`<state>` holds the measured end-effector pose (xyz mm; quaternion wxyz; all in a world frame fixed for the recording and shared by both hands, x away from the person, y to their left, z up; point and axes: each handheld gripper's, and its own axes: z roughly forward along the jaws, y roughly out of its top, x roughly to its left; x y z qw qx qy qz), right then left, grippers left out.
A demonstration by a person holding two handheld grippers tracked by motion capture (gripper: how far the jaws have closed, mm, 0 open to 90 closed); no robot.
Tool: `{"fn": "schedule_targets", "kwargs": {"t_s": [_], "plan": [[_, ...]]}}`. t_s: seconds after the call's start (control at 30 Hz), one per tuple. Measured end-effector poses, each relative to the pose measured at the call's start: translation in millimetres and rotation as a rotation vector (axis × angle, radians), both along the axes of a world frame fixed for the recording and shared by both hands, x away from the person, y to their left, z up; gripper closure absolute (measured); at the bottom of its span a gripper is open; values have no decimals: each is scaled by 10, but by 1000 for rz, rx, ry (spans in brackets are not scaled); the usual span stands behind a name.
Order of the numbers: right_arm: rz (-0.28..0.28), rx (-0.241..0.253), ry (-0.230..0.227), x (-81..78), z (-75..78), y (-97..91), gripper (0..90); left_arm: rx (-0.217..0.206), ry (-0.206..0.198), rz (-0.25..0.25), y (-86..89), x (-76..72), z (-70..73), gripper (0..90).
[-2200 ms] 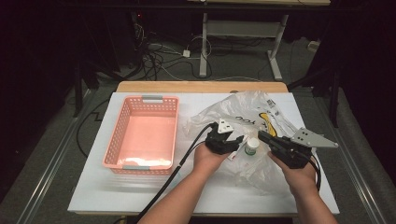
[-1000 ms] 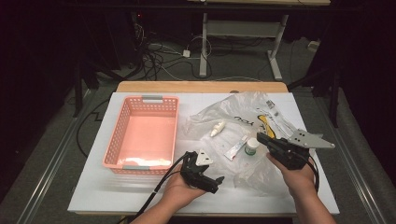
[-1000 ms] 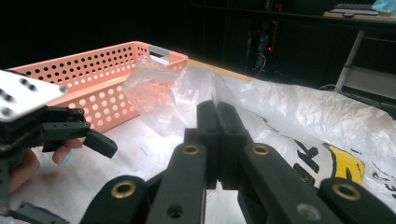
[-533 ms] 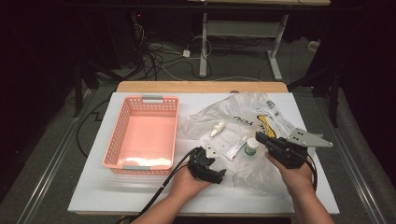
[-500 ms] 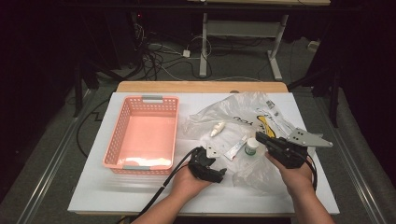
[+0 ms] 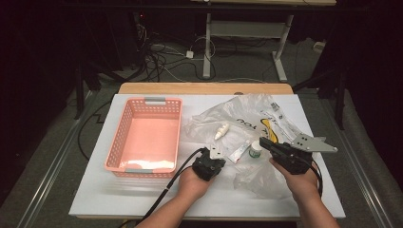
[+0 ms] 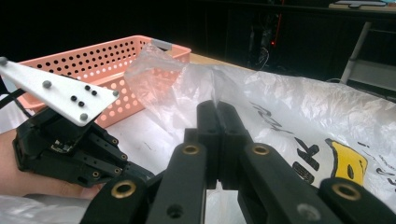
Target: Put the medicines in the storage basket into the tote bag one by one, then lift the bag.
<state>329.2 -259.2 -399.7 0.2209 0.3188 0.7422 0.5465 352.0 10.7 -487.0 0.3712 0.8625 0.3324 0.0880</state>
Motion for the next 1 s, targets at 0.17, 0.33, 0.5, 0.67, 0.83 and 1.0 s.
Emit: {"fn": "schedule_targets", "kwargs": {"t_s": [0.17,0.33,0.5,0.67,0.83,1.0], "plan": [[-7,-1,-10,-5,13,-18,900,-33,-28,1,32,-34,13,885],[-10,9,-15,-18,35,-29,900,-96,-91,5,96,-92,41,885],[-20,10,-23,2,40,-32,900,-138,-192,15,165,-165,175,885],[-25,12,-34,2,57,-13,900,-193,-282,38,256,-245,388,885],[-22,15,-38,-9,72,25,900,-216,-372,68,345,-296,609,885],[-16,32,-59,-2,122,47,900,-241,-432,114,433,-280,833,886]]}}
